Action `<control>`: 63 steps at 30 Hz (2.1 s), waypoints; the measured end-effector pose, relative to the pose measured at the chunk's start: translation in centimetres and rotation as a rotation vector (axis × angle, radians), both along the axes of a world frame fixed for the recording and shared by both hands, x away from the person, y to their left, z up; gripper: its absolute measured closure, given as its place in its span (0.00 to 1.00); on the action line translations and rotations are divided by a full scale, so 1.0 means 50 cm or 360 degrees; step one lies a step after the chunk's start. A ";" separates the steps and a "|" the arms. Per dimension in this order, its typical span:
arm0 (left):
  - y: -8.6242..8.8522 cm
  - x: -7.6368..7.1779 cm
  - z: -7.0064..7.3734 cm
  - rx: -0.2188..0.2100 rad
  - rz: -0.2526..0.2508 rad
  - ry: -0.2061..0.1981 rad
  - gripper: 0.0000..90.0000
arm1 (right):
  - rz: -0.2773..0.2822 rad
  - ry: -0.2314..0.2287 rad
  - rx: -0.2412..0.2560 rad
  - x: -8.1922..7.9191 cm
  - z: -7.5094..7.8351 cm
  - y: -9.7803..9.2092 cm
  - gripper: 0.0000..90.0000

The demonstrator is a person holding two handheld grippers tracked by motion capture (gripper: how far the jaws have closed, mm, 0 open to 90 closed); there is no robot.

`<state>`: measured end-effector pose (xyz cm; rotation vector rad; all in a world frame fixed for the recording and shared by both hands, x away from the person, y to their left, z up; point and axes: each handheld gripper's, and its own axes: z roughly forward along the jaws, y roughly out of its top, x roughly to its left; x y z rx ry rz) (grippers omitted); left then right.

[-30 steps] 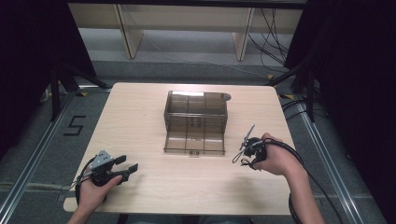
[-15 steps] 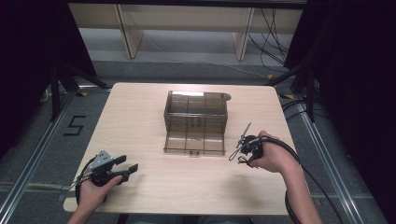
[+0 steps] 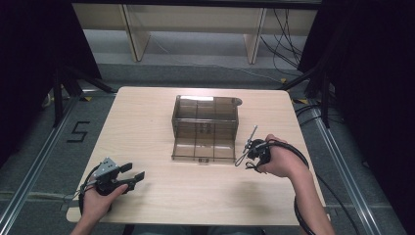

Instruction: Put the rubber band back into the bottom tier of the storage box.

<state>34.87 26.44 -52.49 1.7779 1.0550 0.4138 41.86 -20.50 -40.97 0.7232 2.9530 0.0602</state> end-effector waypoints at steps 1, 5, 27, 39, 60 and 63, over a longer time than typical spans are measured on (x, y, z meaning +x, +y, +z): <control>0.000 0.000 0.000 -0.0001 0.0000 -0.0001 0.35 | -0.0026 0.0007 -0.0002 -0.001 0.001 0.004 0.96; 0.000 0.000 0.000 0.0008 0.0008 -0.0001 0.35 | 0.0000 0.0000 -0.0005 0.004 0.004 0.009 0.96; -0.002 0.000 0.000 0.0003 0.0011 0.0011 0.35 | 0.0083 -0.0046 0.0001 0.035 0.026 0.050 0.96; -0.001 0.000 0.001 0.0014 0.0007 0.0007 0.35 | 0.0102 -0.0064 -0.0004 0.045 0.031 0.072 0.96; -0.001 0.000 0.001 0.0011 0.0006 0.0004 0.35 | 0.0150 -0.0064 -0.0001 0.061 0.036 0.104 0.96; -0.001 0.000 0.001 0.0012 0.0005 0.0006 0.35 | 0.0155 -0.0065 0.0001 0.062 0.036 0.107 0.96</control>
